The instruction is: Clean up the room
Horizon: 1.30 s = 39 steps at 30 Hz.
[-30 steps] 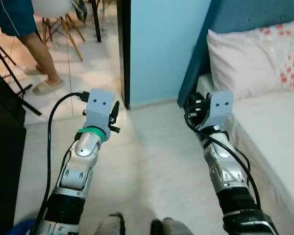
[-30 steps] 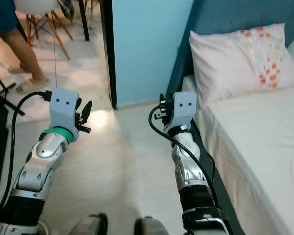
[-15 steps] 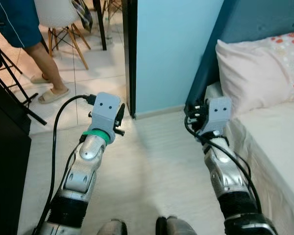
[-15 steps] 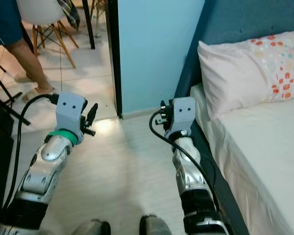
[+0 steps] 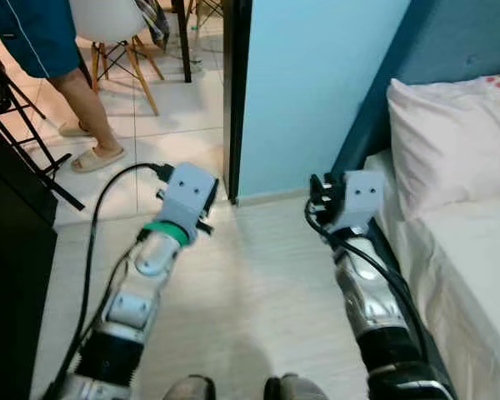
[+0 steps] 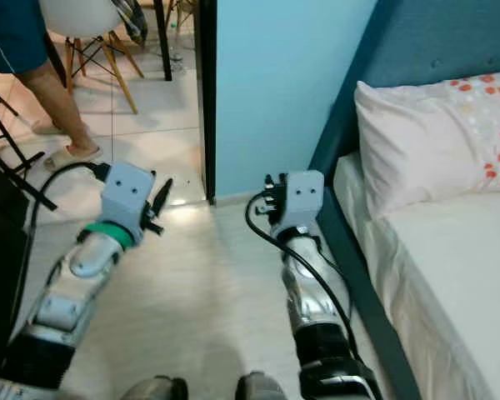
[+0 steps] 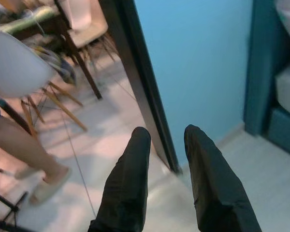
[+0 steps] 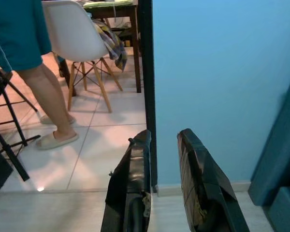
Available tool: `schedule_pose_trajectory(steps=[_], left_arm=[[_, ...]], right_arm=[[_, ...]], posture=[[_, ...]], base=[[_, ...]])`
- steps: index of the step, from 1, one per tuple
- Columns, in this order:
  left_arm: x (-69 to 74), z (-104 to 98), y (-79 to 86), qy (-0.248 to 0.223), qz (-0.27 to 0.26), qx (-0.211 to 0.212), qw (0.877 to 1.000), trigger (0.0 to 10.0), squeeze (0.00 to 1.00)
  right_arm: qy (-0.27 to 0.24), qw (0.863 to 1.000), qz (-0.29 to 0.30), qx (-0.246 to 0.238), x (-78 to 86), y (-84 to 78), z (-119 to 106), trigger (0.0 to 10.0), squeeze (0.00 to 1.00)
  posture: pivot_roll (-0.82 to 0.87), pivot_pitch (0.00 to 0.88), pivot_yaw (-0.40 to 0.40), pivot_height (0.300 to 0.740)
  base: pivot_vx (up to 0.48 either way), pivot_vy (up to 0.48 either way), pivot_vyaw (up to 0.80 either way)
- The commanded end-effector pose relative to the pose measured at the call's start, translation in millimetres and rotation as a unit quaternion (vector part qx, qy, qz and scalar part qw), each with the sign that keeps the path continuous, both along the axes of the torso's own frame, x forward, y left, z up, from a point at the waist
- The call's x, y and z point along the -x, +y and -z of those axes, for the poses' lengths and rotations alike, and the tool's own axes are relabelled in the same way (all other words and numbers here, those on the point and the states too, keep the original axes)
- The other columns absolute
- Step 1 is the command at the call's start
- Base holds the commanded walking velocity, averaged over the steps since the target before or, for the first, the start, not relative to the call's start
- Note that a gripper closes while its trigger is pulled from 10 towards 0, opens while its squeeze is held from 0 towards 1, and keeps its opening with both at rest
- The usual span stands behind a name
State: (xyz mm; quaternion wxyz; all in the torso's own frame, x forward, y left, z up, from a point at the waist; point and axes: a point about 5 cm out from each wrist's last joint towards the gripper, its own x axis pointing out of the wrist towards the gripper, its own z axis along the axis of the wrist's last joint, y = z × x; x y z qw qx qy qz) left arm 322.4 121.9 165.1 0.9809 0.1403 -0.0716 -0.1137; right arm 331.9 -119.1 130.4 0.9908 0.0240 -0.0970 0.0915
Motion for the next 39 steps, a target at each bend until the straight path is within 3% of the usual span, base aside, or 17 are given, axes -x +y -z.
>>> schedule_pose_trajectory(steps=[1, 8, 19, 39], left_arm=[[0.4, 4.4, -6.7, 0.007, 0.015, 0.0, 1.0, 10.0, 0.0], [-1.4, 1.8, -16.0, -0.004, 0.029, 0.005, 1.0, 10.0, 0.0], [-3.1, 1.7, -18.4, -0.007, 0.039, 0.005, 0.999, 10.0, 0.0], [-4.3, 4.0, -19.5, -0.007, 0.04, 0.007, 0.999, 10.0, 0.0]], right_arm=[[0.003, 1.0, 0.02, 0.003, 1.2, -12.4, 3.0, 10.0, 0.0], [0.001, 1.0, 0.029, 0.008, 0.5, -19.6, 2.9, 10.0, 0.0], [0.001, 1.0, 0.03, 0.007, -0.5, -17.4, 3.3, 10.0, 0.0], [0.0, 1.0, 0.03, 0.006, -2.5, -18.7, 1.2, 10.0, 0.0]], posture=[[-0.03, 0.033, 0.064, 0.737], [-0.04, 0.026, 0.063, 0.737], [-0.04, 0.021, 0.066, 0.737], [-0.04, 0.021, 0.058, 0.737]], base=[[0.341, 0.0, -0.51], [0.361, 0.0, -0.2], [0.384, 0.0, -0.39], [0.388, 0.0, -0.74]])
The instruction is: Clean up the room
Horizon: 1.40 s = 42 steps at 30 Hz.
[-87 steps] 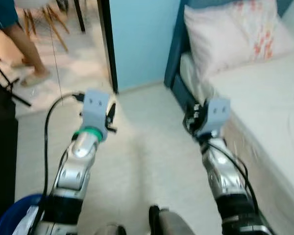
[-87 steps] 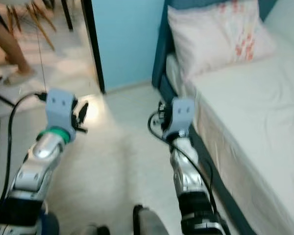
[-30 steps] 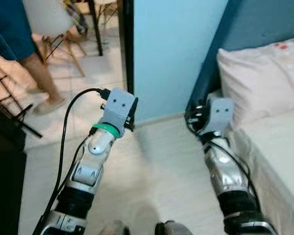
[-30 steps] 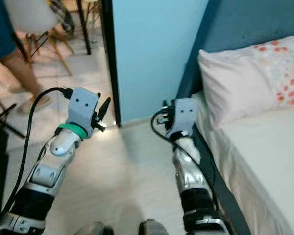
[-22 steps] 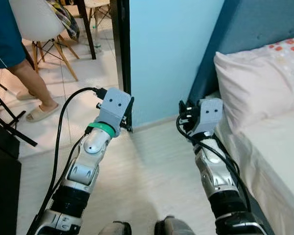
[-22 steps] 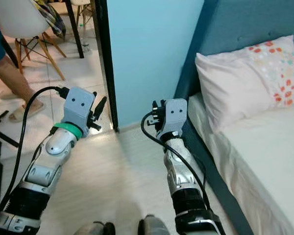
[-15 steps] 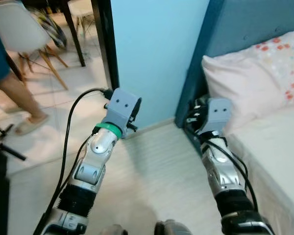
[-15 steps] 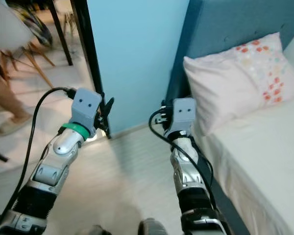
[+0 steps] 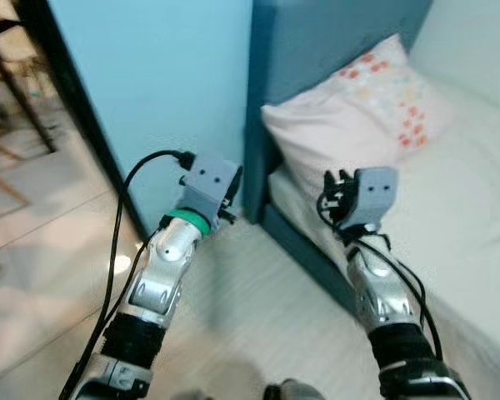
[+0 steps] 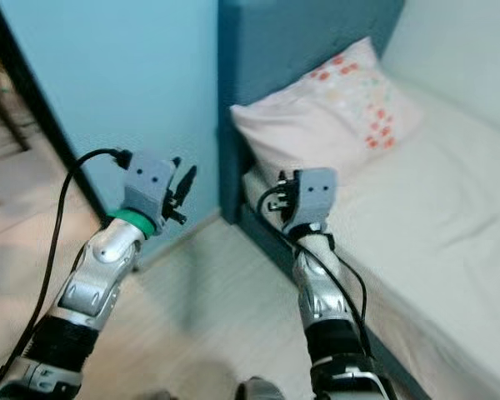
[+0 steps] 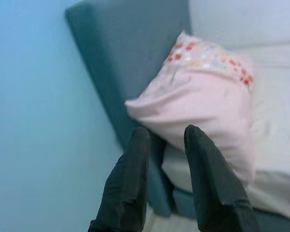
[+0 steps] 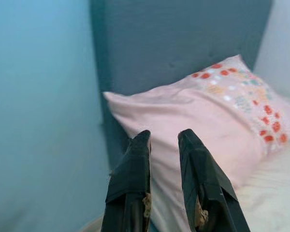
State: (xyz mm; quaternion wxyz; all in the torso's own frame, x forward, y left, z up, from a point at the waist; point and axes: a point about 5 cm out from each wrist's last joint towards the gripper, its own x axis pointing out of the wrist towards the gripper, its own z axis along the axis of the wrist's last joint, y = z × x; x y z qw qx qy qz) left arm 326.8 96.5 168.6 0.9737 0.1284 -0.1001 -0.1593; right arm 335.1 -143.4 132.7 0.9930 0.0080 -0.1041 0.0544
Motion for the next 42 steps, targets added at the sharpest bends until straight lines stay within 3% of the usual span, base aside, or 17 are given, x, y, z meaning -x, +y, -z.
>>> schedule_pose_trajectory(steps=[1, 31, 42], left_arm=[[0.1, 7.7, 5.8, 0.014, -0.01, -0.004, 1.0, 10.0, 0.0], [-2.8, -1.5, 4.6, -0.002, -0.01, 0.005, 1.0, 10.0, 0.0], [-2.8, -1.3, 6.6, -0.003, -0.018, 0.005, 1.0, 10.0, 0.0]], right_arm=[[0.007, 1.0, -0.009, -0.005, 0.6, 5.7, 3.2, 10.0, 0.0], [-0.017, 1.0, -0.017, -0.005, -5.5, 7.8, -11.1, 10.0, 0.0], [-0.018, 0.999, -0.032, 0.0, -5.5, 9.9, -12.0, 10.0, 0.0]], posture=[[-0.04, 0.021, 0.058, 0.737], [-0.04, 0.014, 0.056, 0.737], [-0.04, 0.02, 0.056, 0.737]], base=[[0.394, 0.0, -0.74], [0.389, 0.0, -0.75], [0.388, 0.0, -0.22]])
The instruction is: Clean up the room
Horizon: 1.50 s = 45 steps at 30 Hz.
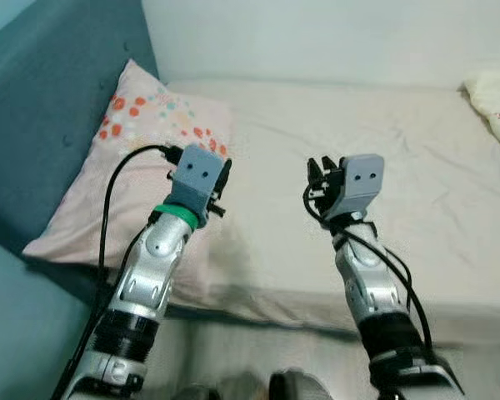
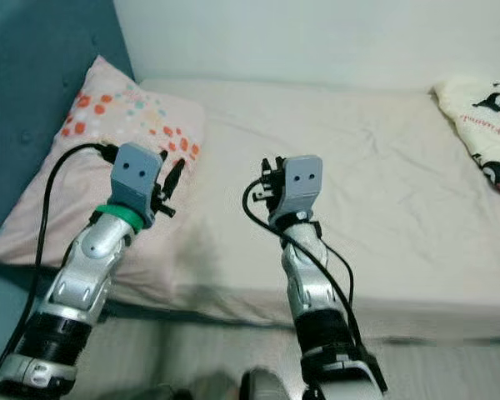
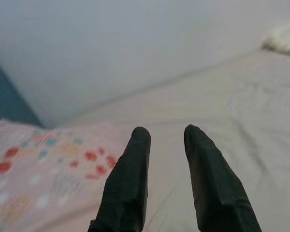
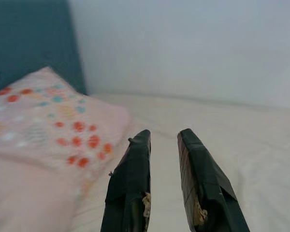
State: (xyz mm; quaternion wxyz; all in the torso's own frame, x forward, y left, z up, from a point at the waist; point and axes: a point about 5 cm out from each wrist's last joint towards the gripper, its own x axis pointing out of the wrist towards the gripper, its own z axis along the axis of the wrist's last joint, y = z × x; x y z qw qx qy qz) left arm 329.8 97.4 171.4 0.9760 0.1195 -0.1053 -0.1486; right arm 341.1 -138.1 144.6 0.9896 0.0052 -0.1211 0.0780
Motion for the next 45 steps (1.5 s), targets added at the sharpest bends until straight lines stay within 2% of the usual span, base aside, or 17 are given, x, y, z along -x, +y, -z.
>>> schedule_pose_trajectory(steps=[1, 8, 11, 21, 37, 45], left_arm=[[0.2, 1.6, 6.4, 0.003, -0.011, -0.005, 1.0, 10.0, 0.0], [1.5, 5.6, 7.4, 0.031, -0.01, 0.036, 0.999, 10.0, 0.0], [4.6, 4.6, 6.5, 0.031, 0.011, 0.05, 0.998, 10.0, 0.0], [6.0, 2.9, 4.5, 0.032, 0.023, 0.051, 0.998, 10.0, 0.0], [6.4, 0.5, 4.4, 0.03, 0.026, 0.057, 0.998, 10.0, 0.0], [7.6, -1.7, 1.5, 0.018, 0.032, 0.048, 0.998, 10.0, 0.0]], right_arm=[[-0.002, 1.0, -0.019, -0.003, 1.1, 6.9, -0.5, 10.0, 0.0], [-0.002, 1.0, -0.026, -0.005, 2.8, 9.0, 0.1, 10.0, 0.0], [0.0, 1.0, -0.026, -0.006, 3.5, 8.6, 1.2, 10.0, 0.0], [0.003, 1.0, -0.024, -0.008, 3.8, 7.1, 2.2, 10.0, 0.0], [0.004, 1.0, -0.022, -0.008, 3.5, 7.1, 2.4, 10.0, 0.0], [0.006, 1.0, -0.019, -0.007, 3.3, 6.3, 3.5, 10.0, 0.0]], posture=[[-0.04, 0.021, 0.055, 0.737], [-0.04, 0.023, 0.055, 0.737], [-0.04, 0.024, 0.055, 0.737], [-0.04, 0.024, 0.054, 0.737], [-0.04, 0.025, 0.054, 0.737], [-0.04, 0.026, 0.056, 0.737]], base=[[0.375, 0.0, 0.0], [0.054, 0.0, 0.0], [0.0, 0.0, 0.0], [0.0, 0.0, 0.0], [0.0, 0.472, 0.0], [0.0, 0.0, 0.0]])
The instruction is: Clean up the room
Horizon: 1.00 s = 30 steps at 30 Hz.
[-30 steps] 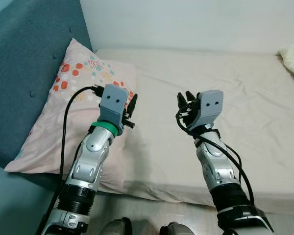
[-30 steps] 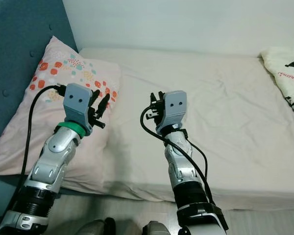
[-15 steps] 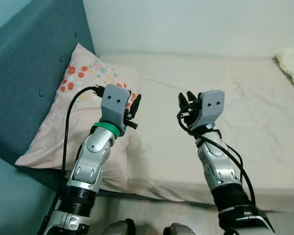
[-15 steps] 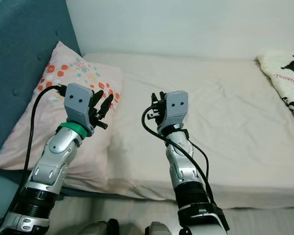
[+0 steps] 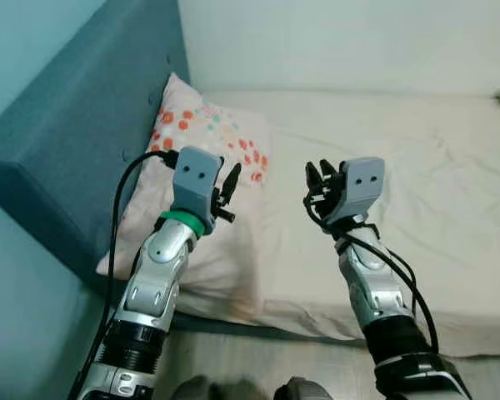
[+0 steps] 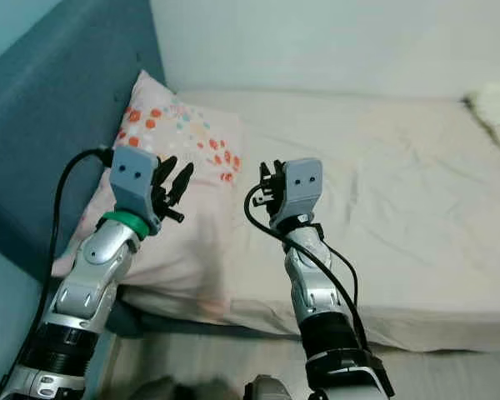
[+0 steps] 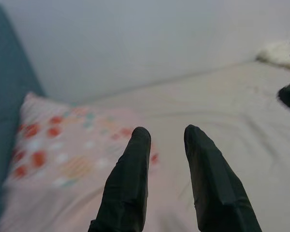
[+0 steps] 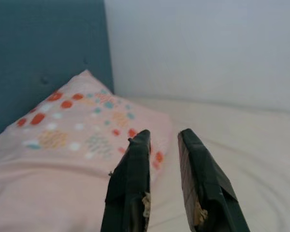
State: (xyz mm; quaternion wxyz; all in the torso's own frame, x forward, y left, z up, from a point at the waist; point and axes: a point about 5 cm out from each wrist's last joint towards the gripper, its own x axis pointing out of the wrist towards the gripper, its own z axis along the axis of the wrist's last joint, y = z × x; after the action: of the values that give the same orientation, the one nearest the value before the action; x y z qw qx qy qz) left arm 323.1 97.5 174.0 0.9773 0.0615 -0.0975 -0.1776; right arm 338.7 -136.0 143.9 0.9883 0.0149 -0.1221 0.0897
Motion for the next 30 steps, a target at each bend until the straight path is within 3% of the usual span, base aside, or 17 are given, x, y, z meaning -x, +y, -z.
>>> schedule_pose_trajectory(steps=[1, 11, 21, 30], left_arm=[[1.3, 0.7, 0.8, -0.004, 0.001, -0.006, 1.0, 10.0, 0.0], [3.7, 0.6, -3.0, -0.009, 0.008, -0.008, 1.0, 10.0, 0.0], [2.1, 2.6, -2.6, 0.0, 0.002, -0.005, 1.0, 10.0, 0.0], [-2.9, 7.5, 6.5, 0.01, -0.038, -0.021, 0.999, 10.0, 0.0]], right_arm=[[0.006, 1.0, -0.006, 0.001, 1.0, 4.3, 3.0, 10.0, 0.0], [0.007, 1.0, -0.006, 0.002, 1.1, 4.3, 3.6, 10.0, 0.0], [0.008, 1.0, -0.009, 0.004, 0.9, 5.1, 3.6, 10.0, 0.0], [0.011, 1.0, -0.019, 0.001, 2.0, 7.6, 4.6, 10.0, 0.0]], posture=[[-0.04, 0.026, 0.056, 0.737], [-0.04, 0.027, 0.054, 0.737], [-0.04, 0.024, 0.053, 0.737], [-0.04, 0.022, 0.054, 0.737]], base=[[0.0, 0.0, 0.0], [0.0, -0.313, 0.0], [0.0, 0.0, 0.0], [0.0, 0.0, 0.0]])
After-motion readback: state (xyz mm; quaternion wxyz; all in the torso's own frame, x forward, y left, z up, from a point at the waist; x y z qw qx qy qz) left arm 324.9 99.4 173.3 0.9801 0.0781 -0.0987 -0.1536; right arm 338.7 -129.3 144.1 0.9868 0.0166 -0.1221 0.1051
